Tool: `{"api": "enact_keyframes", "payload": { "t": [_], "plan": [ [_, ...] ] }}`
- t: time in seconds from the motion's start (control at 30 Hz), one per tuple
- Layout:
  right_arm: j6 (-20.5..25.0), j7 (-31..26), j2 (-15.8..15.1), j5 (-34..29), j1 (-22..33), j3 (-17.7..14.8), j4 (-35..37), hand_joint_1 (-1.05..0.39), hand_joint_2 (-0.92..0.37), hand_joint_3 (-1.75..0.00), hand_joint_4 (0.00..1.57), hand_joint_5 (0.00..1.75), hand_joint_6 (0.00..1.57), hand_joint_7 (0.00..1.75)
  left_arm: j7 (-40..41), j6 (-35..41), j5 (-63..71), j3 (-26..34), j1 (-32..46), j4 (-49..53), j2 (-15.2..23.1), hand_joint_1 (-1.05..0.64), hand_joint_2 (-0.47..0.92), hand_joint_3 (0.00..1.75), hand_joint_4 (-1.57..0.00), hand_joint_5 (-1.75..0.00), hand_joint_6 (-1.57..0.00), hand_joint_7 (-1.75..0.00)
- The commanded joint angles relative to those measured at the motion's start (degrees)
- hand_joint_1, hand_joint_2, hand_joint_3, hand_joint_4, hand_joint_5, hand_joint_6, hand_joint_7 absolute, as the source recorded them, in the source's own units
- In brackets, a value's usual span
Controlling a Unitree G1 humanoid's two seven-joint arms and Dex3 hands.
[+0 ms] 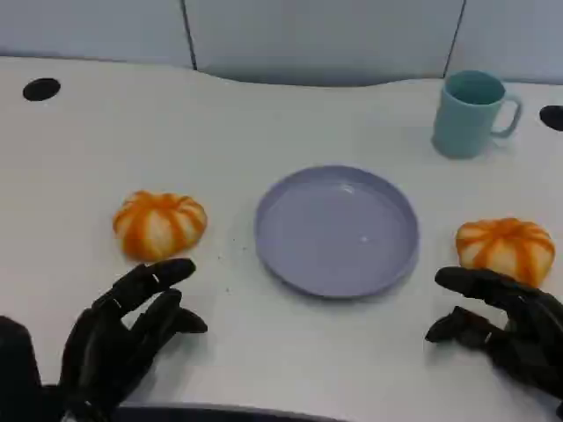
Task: Grasp the bread from the table and place it into the plate.
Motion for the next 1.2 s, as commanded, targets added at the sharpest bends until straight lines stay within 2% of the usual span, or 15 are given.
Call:
{"api": "enact_keyframes", "payload": {
  "t": [0.03, 1.2],
  "plan": [
    [0.5, -1.19, -0.73, -1.12, 1.01, 0.37, 0.35, -0.42, -0.92, -0.09, 0.57, 1.16, 0.81, 0.35, 0.39, 0.12, 0.08, 0.23, -0.02, -0.46, 0.93, -0.39, 0.92, 0.14, -0.41, -1.64, -0.6, -0.78],
    [-0.19, -1.37, -0.46, -1.29, 1.2, 0.24, 0.14, -0.43, -0.92, -0.1, 0.58, 1.14, 0.79, 0.39, 0.15, 0.18, -0.06, 0.28, -0.01, -0.39, 1.08, -0.38, 0.92, 0.15, -0.41, -1.64, -0.59, -0.8]
  ]
}}
